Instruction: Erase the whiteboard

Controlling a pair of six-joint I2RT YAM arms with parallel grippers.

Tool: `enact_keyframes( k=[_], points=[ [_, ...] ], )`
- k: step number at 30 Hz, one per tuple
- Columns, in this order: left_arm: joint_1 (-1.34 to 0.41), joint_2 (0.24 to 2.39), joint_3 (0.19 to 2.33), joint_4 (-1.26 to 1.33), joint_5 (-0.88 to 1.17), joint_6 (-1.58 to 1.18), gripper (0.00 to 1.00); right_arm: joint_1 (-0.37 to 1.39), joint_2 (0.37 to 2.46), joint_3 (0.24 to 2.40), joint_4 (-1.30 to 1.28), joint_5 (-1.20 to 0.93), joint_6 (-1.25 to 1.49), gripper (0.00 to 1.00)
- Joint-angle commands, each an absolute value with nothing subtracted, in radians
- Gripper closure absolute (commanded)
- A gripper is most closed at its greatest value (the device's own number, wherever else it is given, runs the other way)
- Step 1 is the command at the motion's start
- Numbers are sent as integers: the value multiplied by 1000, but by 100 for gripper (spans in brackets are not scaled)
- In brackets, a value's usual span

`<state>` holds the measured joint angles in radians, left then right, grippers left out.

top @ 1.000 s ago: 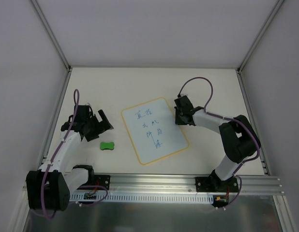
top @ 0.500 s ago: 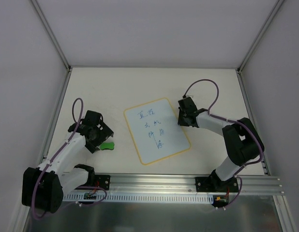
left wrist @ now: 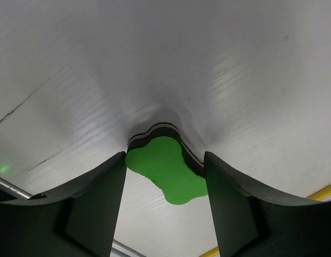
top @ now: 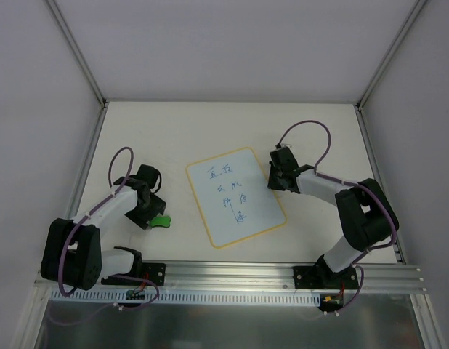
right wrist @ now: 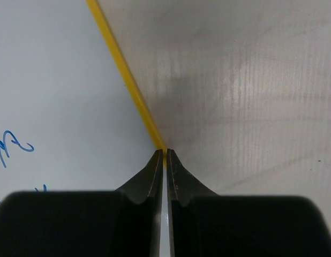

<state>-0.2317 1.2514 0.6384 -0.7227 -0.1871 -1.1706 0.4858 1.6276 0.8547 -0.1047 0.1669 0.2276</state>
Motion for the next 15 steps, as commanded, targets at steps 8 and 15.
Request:
enact_keyframes(
  k=[8, 15],
  points=[
    [-256, 1285, 709, -735, -227, -1204, 49, 476, 1626, 819, -156, 158, 227, 94],
    [-285, 1423, 798, -693, -224, -1158, 57, 472, 1609, 804, -156, 161, 229, 93]
  ],
)
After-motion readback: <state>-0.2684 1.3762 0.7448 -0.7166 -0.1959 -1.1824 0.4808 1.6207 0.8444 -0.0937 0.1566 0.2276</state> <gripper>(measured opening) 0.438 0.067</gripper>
